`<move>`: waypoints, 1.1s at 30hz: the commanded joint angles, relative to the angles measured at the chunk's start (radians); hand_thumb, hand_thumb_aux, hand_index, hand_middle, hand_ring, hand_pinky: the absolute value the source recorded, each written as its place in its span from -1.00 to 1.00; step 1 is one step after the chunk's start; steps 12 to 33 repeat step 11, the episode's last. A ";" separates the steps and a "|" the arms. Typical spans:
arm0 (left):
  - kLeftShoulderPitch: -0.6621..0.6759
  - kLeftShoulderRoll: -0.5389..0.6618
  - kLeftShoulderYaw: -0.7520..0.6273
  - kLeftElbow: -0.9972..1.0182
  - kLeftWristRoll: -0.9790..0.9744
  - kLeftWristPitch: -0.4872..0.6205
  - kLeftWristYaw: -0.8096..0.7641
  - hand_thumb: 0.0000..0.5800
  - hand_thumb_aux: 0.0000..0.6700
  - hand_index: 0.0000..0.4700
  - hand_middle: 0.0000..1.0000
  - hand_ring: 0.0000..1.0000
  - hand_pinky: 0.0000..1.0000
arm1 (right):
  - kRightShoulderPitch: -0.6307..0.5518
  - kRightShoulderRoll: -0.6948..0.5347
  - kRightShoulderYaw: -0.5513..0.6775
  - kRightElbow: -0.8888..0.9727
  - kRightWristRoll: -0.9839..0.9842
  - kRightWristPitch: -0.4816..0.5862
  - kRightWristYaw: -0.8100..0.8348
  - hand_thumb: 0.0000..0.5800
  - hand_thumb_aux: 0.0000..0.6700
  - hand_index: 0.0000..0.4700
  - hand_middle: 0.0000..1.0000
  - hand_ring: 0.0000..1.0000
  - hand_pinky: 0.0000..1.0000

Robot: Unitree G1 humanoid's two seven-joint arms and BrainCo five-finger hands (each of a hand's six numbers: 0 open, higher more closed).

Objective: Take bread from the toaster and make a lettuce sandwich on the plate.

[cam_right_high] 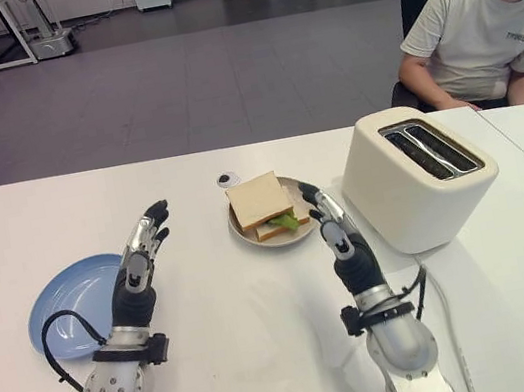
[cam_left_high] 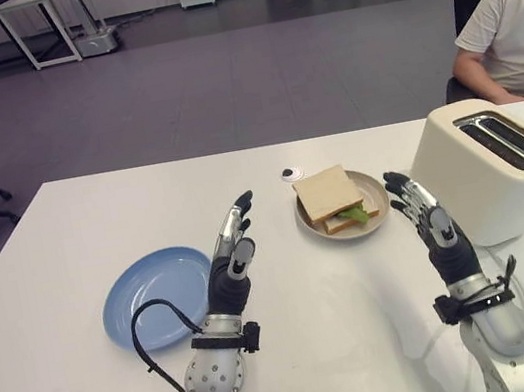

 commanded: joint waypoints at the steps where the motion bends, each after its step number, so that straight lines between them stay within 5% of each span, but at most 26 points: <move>1: 0.058 0.018 -0.031 -0.009 0.044 -0.043 0.005 -1.00 -1.00 -1.00 -1.00 -1.00 -1.00 | 0.045 0.024 0.033 0.047 -0.038 -0.055 -0.041 -1.00 -1.00 -1.00 -1.00 -1.00 -1.00; 11: 0.103 0.030 -0.055 0.003 0.069 -0.140 0.015 -1.00 -1.00 -1.00 -1.00 -1.00 -1.00 | 0.023 0.023 0.024 0.091 -0.014 -0.104 -0.032 -1.00 -1.00 -1.00 -1.00 -1.00 -1.00; 33: 0.103 0.030 -0.055 0.003 0.069 -0.140 0.015 -1.00 -1.00 -1.00 -1.00 -1.00 -1.00 | 0.023 0.023 0.024 0.091 -0.014 -0.104 -0.032 -1.00 -1.00 -1.00 -1.00 -1.00 -1.00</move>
